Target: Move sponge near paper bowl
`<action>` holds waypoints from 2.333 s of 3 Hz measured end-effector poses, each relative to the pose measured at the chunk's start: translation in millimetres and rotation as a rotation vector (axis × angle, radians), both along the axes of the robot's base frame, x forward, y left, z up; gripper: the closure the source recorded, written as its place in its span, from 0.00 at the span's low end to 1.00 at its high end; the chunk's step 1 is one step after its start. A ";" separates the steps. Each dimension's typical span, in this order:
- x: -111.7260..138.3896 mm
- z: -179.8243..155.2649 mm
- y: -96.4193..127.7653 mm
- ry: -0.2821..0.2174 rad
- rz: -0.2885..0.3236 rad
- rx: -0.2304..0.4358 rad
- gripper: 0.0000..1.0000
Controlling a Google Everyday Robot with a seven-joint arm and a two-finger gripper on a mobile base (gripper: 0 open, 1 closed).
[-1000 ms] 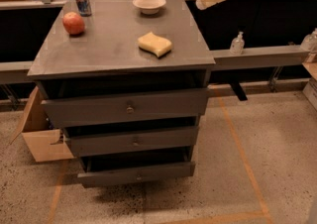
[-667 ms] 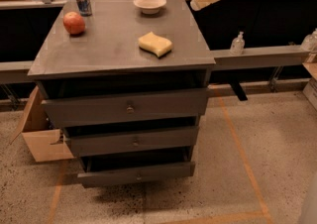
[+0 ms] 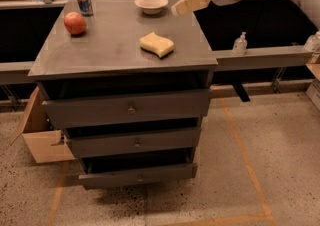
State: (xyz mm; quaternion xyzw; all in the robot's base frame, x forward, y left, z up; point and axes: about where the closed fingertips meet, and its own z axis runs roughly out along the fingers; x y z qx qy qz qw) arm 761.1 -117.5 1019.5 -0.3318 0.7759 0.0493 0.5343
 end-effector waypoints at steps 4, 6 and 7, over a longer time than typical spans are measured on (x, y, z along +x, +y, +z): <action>-22.4 -96.4 85.1 0.041 0.033 0.190 0.00; -12.5 -140.6 98.6 0.039 0.092 0.166 0.00; -1.7 -151.8 95.5 0.034 0.113 0.172 0.00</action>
Offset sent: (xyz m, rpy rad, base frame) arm -0.0204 0.0884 -0.0784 0.2631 0.0938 0.0105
